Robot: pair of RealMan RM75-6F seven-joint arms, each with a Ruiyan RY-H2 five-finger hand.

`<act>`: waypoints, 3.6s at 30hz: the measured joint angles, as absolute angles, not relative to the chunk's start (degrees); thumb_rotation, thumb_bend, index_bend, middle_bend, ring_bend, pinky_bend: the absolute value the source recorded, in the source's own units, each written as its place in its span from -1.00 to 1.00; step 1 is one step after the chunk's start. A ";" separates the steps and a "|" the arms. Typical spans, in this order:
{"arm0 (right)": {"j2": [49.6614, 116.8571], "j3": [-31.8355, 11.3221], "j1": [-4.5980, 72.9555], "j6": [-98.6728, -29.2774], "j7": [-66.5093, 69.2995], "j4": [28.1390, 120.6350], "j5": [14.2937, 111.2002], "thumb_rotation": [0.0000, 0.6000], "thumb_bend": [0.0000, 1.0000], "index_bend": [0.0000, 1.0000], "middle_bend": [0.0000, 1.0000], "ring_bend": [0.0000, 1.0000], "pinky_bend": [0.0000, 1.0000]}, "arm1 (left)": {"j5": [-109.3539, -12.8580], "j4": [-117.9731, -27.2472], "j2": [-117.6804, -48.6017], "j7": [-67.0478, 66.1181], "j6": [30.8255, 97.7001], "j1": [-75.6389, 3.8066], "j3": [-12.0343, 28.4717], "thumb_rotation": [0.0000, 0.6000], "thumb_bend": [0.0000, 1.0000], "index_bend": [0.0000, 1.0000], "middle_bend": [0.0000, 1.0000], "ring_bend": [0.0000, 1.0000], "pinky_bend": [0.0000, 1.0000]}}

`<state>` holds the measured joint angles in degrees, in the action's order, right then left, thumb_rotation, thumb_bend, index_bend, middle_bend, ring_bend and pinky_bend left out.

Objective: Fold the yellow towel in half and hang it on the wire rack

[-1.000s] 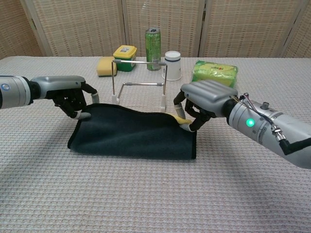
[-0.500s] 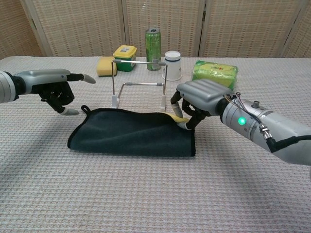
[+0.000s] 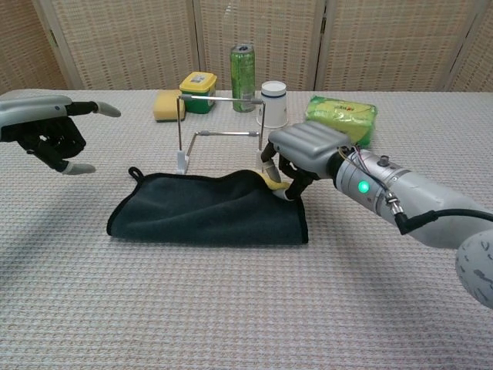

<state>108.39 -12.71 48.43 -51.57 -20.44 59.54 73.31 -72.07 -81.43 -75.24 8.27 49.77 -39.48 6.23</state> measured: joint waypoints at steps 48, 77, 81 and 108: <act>99.94 0.39 46.23 -56.83 -13.09 57.27 92.87 1.00 -0.56 0.00 0.71 1.00 1.00 | -75.51 -90.05 -67.15 10.05 53.89 -33.82 5.15 1.00 -0.31 -0.89 0.68 0.53 0.74; 105.87 0.32 47.43 -58.46 -13.64 50.13 95.22 1.00 -0.40 0.00 0.71 1.00 1.00 | -75.93 -89.39 -66.70 13.07 52.70 -33.10 5.11 1.00 -0.35 -0.89 0.68 0.53 0.74; 106.44 0.24 47.64 -58.52 -13.61 49.47 95.33 1.00 -0.33 0.00 0.71 1.00 1.00 | -75.97 -89.39 -66.59 13.33 52.79 -32.95 5.15 1.00 -0.35 -0.89 0.68 0.53 0.74; 99.12 -2.87 47.29 -67.39 -13.36 61.78 96.91 1.00 0.15 0.34 0.79 1.00 1.00 | -76.72 -90.19 -64.53 13.78 54.51 -31.82 5.49 1.00 -0.35 -0.89 0.68 0.53 0.74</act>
